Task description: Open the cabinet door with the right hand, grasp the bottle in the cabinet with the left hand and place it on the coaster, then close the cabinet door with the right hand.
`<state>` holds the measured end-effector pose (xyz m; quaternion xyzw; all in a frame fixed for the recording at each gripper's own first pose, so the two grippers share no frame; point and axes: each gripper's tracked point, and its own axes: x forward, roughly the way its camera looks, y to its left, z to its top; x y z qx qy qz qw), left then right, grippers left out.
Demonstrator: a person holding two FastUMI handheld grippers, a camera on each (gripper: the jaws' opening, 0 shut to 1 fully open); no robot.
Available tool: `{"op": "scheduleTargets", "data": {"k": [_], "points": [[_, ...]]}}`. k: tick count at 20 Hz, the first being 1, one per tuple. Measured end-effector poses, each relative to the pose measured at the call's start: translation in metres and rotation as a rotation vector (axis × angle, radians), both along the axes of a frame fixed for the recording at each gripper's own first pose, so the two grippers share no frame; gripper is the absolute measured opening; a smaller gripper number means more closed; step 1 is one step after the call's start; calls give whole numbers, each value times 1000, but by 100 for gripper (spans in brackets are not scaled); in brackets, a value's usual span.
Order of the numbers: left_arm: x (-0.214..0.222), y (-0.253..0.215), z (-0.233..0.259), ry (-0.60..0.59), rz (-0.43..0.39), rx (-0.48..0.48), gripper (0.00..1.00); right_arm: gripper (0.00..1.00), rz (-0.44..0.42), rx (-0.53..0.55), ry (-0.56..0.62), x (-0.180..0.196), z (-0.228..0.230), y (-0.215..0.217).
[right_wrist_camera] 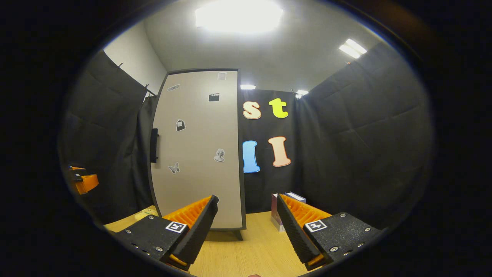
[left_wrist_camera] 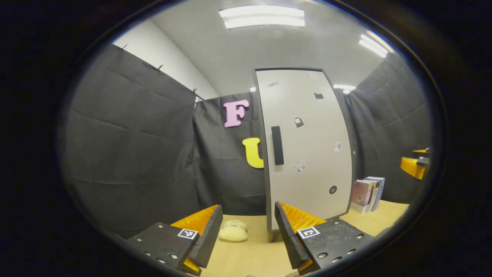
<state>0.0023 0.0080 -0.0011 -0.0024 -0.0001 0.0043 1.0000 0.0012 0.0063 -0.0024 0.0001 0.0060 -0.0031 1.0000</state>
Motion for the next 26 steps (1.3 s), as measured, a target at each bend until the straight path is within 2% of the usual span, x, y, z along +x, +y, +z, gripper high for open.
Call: {"op": "scheduleTargets", "data": {"k": [8, 14, 15, 16, 25, 26], "points": [[-6, 19, 1, -2, 32, -6, 78, 95, 52, 7, -3, 18, 7, 29], [-24, 55, -3, 10, 94, 5, 78, 95, 132, 3, -45, 48, 31, 77], [-26, 62, -4, 12, 106, 8, 82, 95, 144, 7, -57, 53, 38, 85], [-28, 67, -5, 14, 115, 9, 78, 95, 162, 12, -69, 58, 43, 95], [-54, 126, -14, 33, 228, 9, 78, 95, 251, 17, -127, 102, 82, 167], [-56, 133, -14, 35, 241, 10, 82, 95, 259, 20, -126, 107, 84, 176]]}}
